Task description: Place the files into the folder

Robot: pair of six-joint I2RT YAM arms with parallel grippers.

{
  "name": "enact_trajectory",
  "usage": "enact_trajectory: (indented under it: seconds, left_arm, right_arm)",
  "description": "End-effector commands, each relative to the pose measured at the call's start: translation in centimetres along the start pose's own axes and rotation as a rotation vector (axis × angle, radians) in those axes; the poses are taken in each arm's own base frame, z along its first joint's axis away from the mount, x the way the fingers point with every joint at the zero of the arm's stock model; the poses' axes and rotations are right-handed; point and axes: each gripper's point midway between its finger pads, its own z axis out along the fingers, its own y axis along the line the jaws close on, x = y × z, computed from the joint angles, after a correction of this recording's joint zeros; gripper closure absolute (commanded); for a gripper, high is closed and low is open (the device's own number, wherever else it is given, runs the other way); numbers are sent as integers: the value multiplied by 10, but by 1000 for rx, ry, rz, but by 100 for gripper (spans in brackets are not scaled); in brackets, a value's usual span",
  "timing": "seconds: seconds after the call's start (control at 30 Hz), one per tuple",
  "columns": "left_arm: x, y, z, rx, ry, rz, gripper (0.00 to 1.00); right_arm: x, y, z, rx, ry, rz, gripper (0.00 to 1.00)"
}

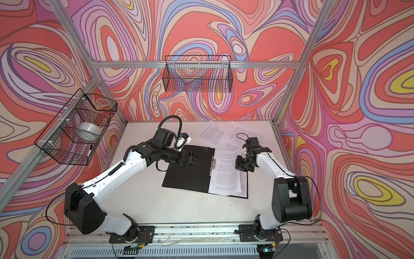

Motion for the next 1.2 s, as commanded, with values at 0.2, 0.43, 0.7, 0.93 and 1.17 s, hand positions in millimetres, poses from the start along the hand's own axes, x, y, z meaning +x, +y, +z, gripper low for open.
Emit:
enact_trajectory:
  seconds: [0.2, 0.43, 0.7, 0.93, 1.17]
  left_arm:
    - [5, 4, 5, 3, 29, -9, 0]
    - [6, 4, 6, 4, 33, -12, 0]
    - [6, 5, 8, 4, 39, -16, 0]
    - [6, 5, 8, 7, 39, -17, 0]
    - [7, 5, 8, 5, 42, -18, 0]
  right_arm:
    - [-3, -6, 9, 24, 9, 4, 100]
    - [-3, -10, 8, 43, 4, 2, 100]
    - [-6, -10, 13, 44, 9, 3, 98]
    - [-5, -14, 14, 66, 13, 6, 90]
    - [-8, -32, 1, 184, -17, 34, 50]
